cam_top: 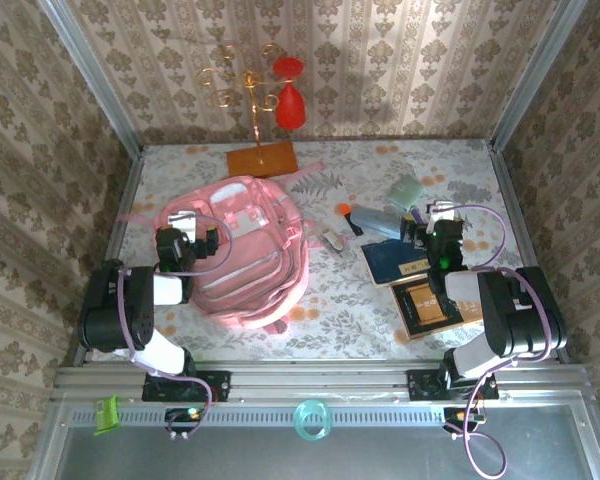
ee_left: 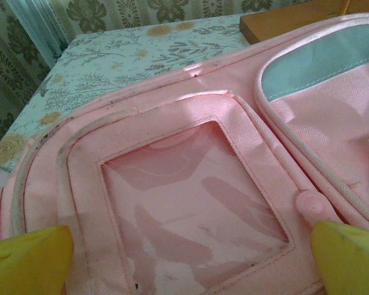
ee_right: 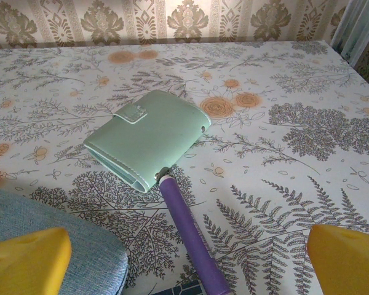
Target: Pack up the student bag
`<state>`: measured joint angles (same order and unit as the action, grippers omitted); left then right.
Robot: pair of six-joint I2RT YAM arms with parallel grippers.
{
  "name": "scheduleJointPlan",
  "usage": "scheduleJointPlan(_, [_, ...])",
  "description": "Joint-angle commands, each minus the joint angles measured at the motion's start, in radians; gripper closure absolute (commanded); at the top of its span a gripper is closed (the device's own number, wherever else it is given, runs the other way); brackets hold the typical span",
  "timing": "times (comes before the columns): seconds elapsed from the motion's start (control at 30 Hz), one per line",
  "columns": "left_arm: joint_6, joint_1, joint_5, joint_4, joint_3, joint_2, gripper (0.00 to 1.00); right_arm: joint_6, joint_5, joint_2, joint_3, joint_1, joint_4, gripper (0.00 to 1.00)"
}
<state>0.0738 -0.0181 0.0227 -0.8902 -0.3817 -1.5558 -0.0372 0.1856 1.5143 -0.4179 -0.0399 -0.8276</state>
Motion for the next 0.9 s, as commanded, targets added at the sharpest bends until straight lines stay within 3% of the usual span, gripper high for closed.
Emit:
scheduleJointPlan(0.0, [-0.014,-0.001,-0.006,-0.008,-0.017,0.004,0.0,-0.012,-0.008,0.014,0.012,0.002,-0.028,0.0])
scheduleJointPlan(0.23, [-0.013,-0.002,0.001,-0.012,-0.015,0.004,0.0,-0.011,-0.006,0.012,0.016,0.001,-0.032,0.0])
scheduleJointPlan(0.33, [-0.047,-0.015,0.141,0.02,-0.012,0.063,0.0,0.004,0.038,-0.048,0.022,-0.023,-0.008,0.0])
scheduleJointPlan(0.47, [-0.191,0.006,0.28,0.377,-0.079,0.286,0.0,-0.037,0.178,-0.272,0.008,-0.048,0.193,0.0])
scheduleJointPlan(0.53, [-0.369,0.054,0.237,0.575,-0.129,0.355,0.0,-0.196,0.228,-0.397,-0.008,-0.035,0.349,0.0])
scheduleJointPlan(0.63, [-0.531,0.089,0.083,0.79,-0.183,0.411,0.01,-0.322,0.082,-0.511,-0.053,-0.032,0.526,0.03])
scheduleJointPlan(0.73, [-0.594,0.063,-0.035,0.9,-0.201,0.421,0.05,-0.423,-0.132,-0.507,-0.102,-0.073,0.575,0.05])
scheduleJointPlan(0.8, [-0.633,0.029,0.011,1.02,-0.237,0.395,0.05,-0.459,-0.234,-0.432,-0.163,-0.154,0.601,0.07])
scheduleJointPlan(0.87, [-0.645,0.033,0.02,1.032,-0.233,0.377,0.05,-0.433,-0.279,-0.325,-0.281,-0.283,0.685,0.09])
